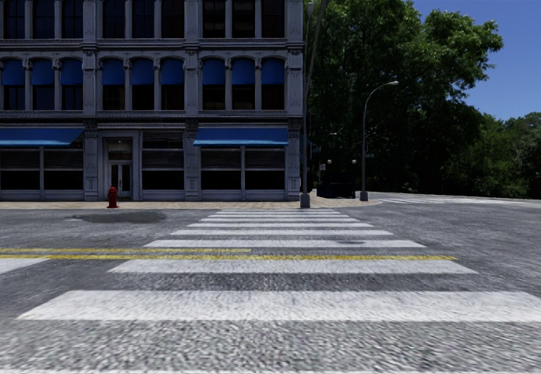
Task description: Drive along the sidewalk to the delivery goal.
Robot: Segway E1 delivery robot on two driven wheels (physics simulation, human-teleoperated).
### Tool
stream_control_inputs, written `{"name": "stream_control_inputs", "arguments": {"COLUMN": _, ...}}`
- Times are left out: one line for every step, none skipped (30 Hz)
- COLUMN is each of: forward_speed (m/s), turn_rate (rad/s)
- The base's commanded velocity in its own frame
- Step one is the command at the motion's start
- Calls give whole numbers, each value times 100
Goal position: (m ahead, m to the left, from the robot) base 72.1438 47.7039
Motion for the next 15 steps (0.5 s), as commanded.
{"name": "stream_control_inputs", "arguments": {"forward_speed": 200, "turn_rate": 0}}
{"name": "stream_control_inputs", "arguments": {"forward_speed": 200, "turn_rate": 0}}
{"name": "stream_control_inputs", "arguments": {"forward_speed": 200, "turn_rate": 0}}
{"name": "stream_control_inputs", "arguments": {"forward_speed": 200, "turn_rate": 0}}
{"name": "stream_control_inputs", "arguments": {"forward_speed": 200, "turn_rate": 0}}
{"name": "stream_control_inputs", "arguments": {"forward_speed": 200, "turn_rate": 0}}
{"name": "stream_control_inputs", "arguments": {"forward_speed": 200, "turn_rate": 0}}
{"name": "stream_control_inputs", "arguments": {"forward_speed": 200, "turn_rate": 0}}
{"name": "stream_control_inputs", "arguments": {"forward_speed": 200, "turn_rate": 0}}
{"name": "stream_control_inputs", "arguments": {"forward_speed": 200, "turn_rate": 0}}
{"name": "stream_control_inputs", "arguments": {"forward_speed": 200, "turn_rate": 0}}
{"name": "stream_control_inputs", "arguments": {"forward_speed": 200, "turn_rate": 0}}
{"name": "stream_control_inputs", "arguments": {"forward_speed": 200, "turn_rate": 0}}
{"name": "stream_control_inputs", "arguments": {"forward_speed": 200, "turn_rate": 0}}
{"name": "stream_control_inputs", "arguments": {"forward_speed": 200, "turn_rate": 0}}
